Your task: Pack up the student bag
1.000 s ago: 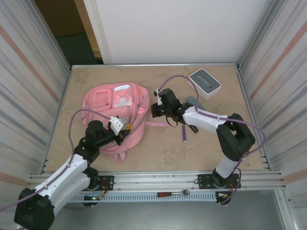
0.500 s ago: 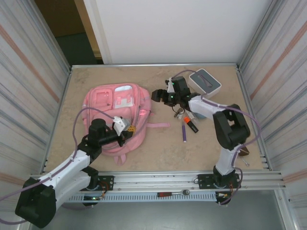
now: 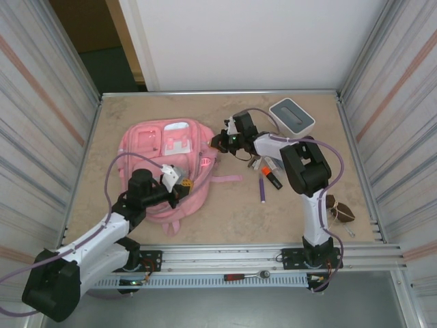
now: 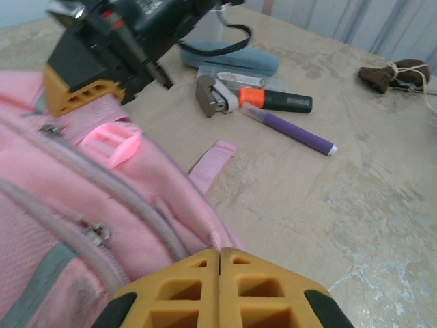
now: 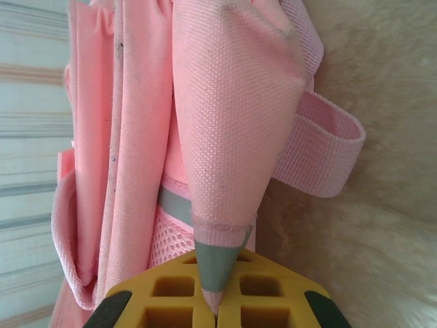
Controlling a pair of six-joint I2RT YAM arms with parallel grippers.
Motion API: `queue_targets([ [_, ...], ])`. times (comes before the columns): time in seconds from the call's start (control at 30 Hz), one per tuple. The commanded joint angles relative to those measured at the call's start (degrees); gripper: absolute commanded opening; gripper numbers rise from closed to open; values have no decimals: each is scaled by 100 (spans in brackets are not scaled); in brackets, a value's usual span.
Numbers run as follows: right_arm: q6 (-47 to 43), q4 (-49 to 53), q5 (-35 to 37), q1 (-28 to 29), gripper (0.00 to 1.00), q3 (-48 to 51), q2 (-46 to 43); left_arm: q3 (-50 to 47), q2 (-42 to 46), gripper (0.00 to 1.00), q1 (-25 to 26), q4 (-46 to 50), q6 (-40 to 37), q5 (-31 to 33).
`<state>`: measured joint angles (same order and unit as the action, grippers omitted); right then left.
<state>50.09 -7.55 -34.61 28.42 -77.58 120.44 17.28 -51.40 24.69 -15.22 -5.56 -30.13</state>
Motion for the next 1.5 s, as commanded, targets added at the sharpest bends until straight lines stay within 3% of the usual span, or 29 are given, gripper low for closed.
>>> queue_targets([
  [0.0, -306, 328, 115, -83, 0, 517, -798, 309, -36, 2, -333, -159, 640, 1099],
  [0.17, -330, 289, 516, -25, 0, 1224, -1401, 456, -122, 8, -1217, 274, 1347, 1252],
  [0.47, -165, 189, 993, 1054, 8, 1372, -1342, 934, -510, 39, -2498, 952, 2387, 1687],
  [0.53, -274, 352, 1015, 1380, 14, 1291, -1327, 1131, -523, 47, -2628, 1248, 2664, 1888],
  [0.67, -1092, 1220, 1197, 1925, 37, 937, -1606, 1487, -342, 59, -2571, 1960, 2940, 2110],
  [0.73, -1528, 1723, 1514, 1987, 44, 850, -1854, 1473, -153, 64, -2307, 2093, 3052, 2335],
  [0.9, -2235, 2122, 1867, 1600, 54, 966, -2321, 1401, 213, 79, -883, 2397, 3021, 3704],
  [1.1, -2833, 2091, 2135, 1342, 68, 778, -2354, 1627, -168, 82, 112, 2740, 3207, 4544],
  [1.27, -2754, 2068, 2530, 765, 81, 604, -2179, 2173, -727, 88, 1098, 3400, 3228, 5571],
  [1.47, -2533, 2109, 2660, 420, 95, 907, -2389, 2605, -1148, 93, 1708, 3925, 3426, 6334],
])
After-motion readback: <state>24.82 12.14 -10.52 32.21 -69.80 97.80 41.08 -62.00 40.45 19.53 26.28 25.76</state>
